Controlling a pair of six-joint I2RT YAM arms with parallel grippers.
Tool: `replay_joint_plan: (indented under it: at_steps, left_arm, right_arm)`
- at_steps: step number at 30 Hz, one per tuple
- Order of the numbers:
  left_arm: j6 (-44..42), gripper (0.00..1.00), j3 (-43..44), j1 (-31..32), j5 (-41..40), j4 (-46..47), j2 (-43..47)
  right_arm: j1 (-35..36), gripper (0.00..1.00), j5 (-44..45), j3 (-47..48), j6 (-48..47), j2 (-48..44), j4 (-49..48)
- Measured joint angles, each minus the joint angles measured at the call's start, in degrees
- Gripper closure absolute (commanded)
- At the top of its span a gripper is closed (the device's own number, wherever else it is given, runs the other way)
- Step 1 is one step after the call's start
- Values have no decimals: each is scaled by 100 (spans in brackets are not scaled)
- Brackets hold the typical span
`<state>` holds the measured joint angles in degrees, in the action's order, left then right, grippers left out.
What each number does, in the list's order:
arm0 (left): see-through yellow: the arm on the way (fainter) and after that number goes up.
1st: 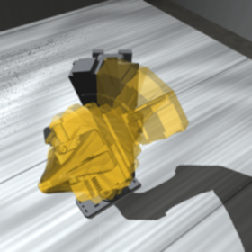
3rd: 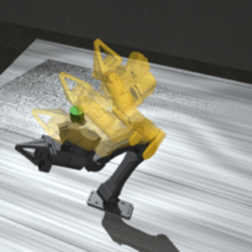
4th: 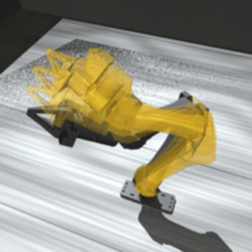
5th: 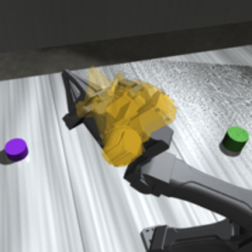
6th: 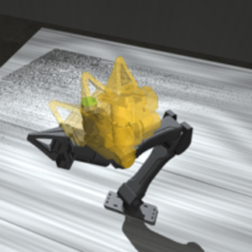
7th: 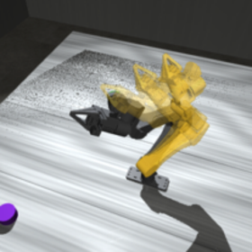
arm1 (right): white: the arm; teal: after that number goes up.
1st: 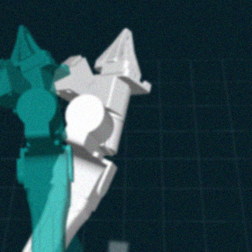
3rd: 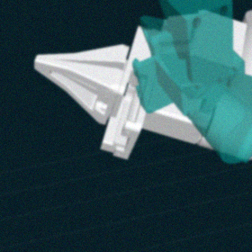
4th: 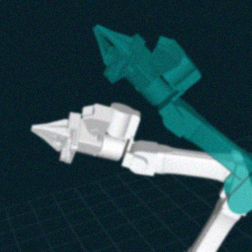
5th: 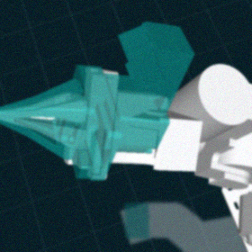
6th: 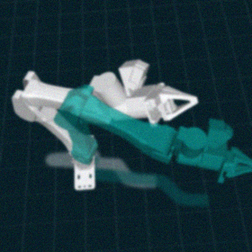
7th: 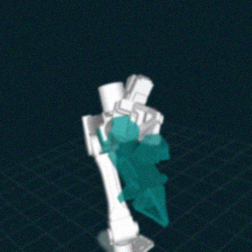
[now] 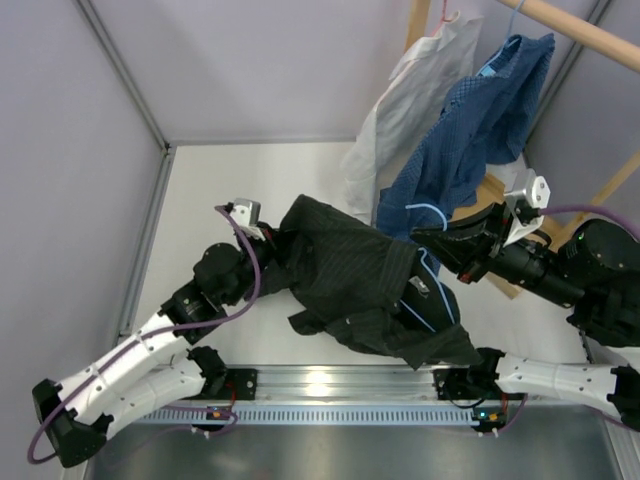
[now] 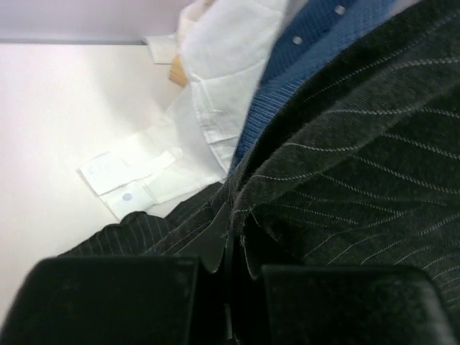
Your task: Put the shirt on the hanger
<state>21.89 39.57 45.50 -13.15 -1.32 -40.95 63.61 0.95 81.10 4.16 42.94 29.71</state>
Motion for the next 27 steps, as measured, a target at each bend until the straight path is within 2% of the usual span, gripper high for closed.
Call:
replay_joint_plan:
  at_steps: [3, 6, 9, 12, 14, 22, 27]
  left_arm:
    - [245, 100, 4, 0, -614, 136, -310]
    - [651, 100, 57, -83, -1576, -17, -590]
    - [1117, 100, 153, -525, -2146, -264, -911]
    - [1517, 100, 157, -1132, -2048, -350, -1145]
    - [1657, 100, 125, -1298, -1873, -326, -1172]
    - [1456, 100, -243, -1436, -918, 146, -597]
    - [1209, 100, 66, -1458, -894, -22, -463]
  right_arm:
    - [0, 100, 181, -11, 0, 11, 127]
    - [0, 100, 426, -212, 4, -92, 166]
    - [0, 100, 695, -507, 50, -308, 210]
    - [0, 100, 911, -767, 103, -498, 313]
    - [0, 100, 977, -835, 129, -529, 402]
    - [0, 100, 1106, -476, 140, -120, 389]
    - [0, 100, 1204, -170, 96, 264, 264]
